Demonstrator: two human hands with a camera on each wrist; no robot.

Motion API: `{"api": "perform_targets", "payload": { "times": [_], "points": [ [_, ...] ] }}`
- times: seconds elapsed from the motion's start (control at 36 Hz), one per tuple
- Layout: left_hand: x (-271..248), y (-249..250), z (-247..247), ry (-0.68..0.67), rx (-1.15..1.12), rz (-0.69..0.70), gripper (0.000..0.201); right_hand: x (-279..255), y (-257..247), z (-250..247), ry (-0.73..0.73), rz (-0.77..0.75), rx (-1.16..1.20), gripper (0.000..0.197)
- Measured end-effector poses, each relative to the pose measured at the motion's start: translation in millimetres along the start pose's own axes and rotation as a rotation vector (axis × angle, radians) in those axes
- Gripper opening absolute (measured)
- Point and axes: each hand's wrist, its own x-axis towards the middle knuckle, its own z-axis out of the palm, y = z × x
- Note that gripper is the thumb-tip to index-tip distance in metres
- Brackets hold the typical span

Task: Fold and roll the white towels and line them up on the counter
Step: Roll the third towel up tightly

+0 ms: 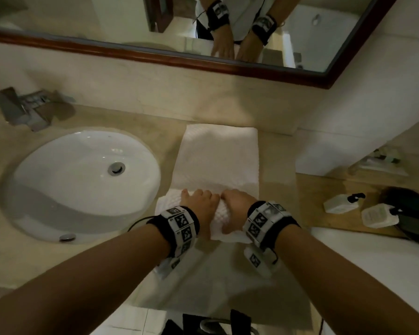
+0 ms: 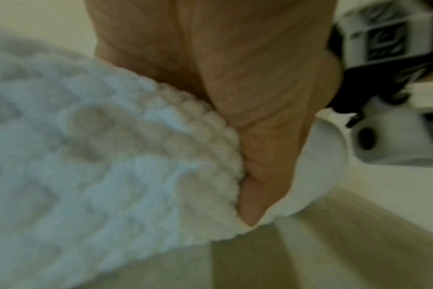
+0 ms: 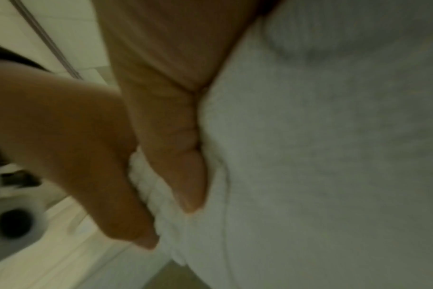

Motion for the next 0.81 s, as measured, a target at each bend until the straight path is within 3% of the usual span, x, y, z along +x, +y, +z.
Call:
{"api": "perform_targets", "payload": {
  "times": [0.08, 0.19, 0.25, 0.31, 0.36, 0.42, 0.5, 0.56, 0.61, 0.67, 0.75, 0.81],
  "points": [
    [11.9, -5.5, -12.1, -0.036, -0.037, 0.013, 0.089, -10.8, -6.1, 2.2, 0.159, -0.041, -0.167, 0.064],
    [25.7, -11.9, -28.8, -0.079, -0.072, 0.072, 0.037, -18.1, -18.4, 25.6, 0.197, -0.042, -0.290, 0.104],
    [28.7, -12.3, -35.4, -0.097, -0.074, 0.075, 0.027, -14.5, -19.9, 33.6, 0.246, -0.011, -0.329, 0.101],
    [31.6, -13.1, -39.8, -0.150, -0.101, 0.071, 0.025, -8.7, -16.6, 33.4, 0.311, -0.024, -0.313, 0.079],
    [35.6, -15.3, -38.9, -0.196, -0.153, 0.066, 0.026, -3.0, -13.3, 25.2, 0.298, -0.063, -0.317, 0.075],
    [36.4, -15.8, -34.6, -0.156, -0.196, 0.036, 0.035, 2.8, -9.7, 15.2, 0.270, -0.094, -0.299, 0.074],
    [33.1, -14.6, -32.6, 0.033, -0.127, -0.005, 0.077, 10.9, -7.2, -3.4, 0.168, -0.056, -0.213, 0.073],
    [28.3, -15.8, -36.5, 0.073, -0.047, 0.042, 0.106, 17.5, -5.6, -20.4, 0.098, -0.025, -0.195, 0.070],
    [24.8, -17.3, -40.1, 0.062, -0.028, 0.069, 0.118, 22.5, -4.7, -32.8, 0.013, 0.012, -0.174, 0.072],
    [24.2, -19.9, -40.3, 0.030, -0.052, 0.069, 0.108, 27.7, -1.0, -34.2, -0.076, 0.041, -0.106, 0.073],
    [26.1, -22.8, -48.0, -0.164, -0.153, 0.075, 0.080, 39.7, 14.6, -19.7, -0.134, 0.026, -0.043, 0.065],
    [35.7, -24.0, -54.7, -0.281, -0.179, 0.096, 0.069, 32.7, 8.5, -22.2, -0.169, 0.022, -0.016, 0.071]
  ]
}}
